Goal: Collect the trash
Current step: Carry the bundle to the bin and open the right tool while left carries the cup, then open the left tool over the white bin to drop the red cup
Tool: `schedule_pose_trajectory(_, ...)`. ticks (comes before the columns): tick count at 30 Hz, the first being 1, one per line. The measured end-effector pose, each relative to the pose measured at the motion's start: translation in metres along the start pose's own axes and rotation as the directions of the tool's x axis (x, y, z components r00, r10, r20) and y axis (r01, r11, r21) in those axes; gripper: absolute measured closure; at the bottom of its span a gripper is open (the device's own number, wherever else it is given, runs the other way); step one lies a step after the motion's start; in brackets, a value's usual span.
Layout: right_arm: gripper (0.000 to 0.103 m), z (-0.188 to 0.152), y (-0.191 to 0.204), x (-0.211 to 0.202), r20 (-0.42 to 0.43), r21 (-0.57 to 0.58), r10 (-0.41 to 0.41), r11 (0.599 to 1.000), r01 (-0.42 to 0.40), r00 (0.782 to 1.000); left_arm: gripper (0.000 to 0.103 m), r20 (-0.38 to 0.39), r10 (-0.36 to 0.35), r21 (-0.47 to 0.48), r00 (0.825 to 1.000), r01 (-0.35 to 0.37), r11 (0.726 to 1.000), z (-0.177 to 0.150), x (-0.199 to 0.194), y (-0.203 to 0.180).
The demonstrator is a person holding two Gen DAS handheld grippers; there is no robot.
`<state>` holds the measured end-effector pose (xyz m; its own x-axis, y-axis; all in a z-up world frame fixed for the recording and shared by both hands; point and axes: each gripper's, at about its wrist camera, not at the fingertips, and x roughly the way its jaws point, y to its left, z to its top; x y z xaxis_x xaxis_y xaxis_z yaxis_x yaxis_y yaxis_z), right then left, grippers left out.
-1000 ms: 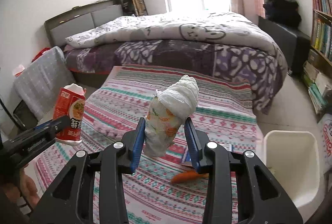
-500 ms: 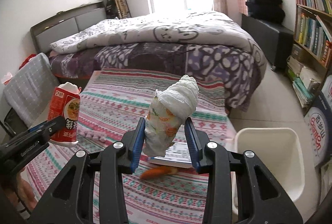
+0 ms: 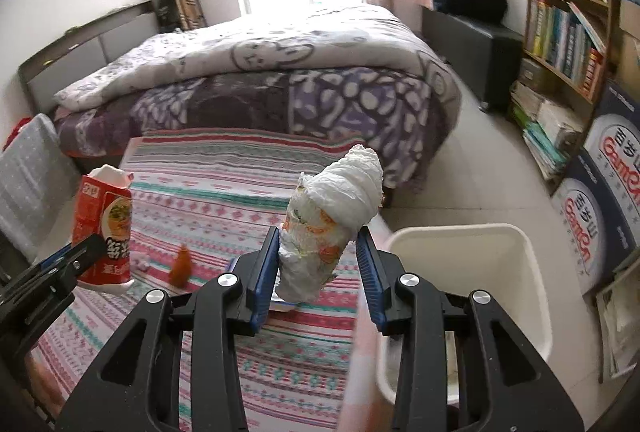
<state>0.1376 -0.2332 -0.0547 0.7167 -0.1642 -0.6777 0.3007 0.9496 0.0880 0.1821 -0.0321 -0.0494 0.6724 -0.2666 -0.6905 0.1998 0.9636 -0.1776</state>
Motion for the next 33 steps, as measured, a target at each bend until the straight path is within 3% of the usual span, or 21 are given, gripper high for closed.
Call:
schedule_pose_trajectory(11,0.062,-0.001,-0.053,0.006,-0.061,0.084,-0.1,0.991,0.105,0.993,0.067,-0.036,-0.055,0.052,0.998,0.057,0.997,-0.007,0.014,-0.039)
schedule_pose_trajectory(15,0.038,-0.001,-0.075,0.001,-0.054,0.139,-0.136,0.98,0.142,0.989,0.067,-0.051,-0.079,0.077,0.996,0.083,0.994,-0.011,0.019,-0.057)
schedule_pose_trajectory(21,0.019,0.002,-0.108,-0.014,-0.01,0.217,-0.206,0.955,0.203,0.979,0.067,-0.086,-0.12,0.113,0.989,0.129,0.985,-0.019,0.027,-0.085)
schedule_pose_trajectory(33,0.015,0.002,-0.163,-0.035,0.02,0.351,-0.269,0.904,0.245,0.963,0.067,-0.183,-0.232,0.154,0.955,0.261,0.953,-0.04,0.047,-0.15)
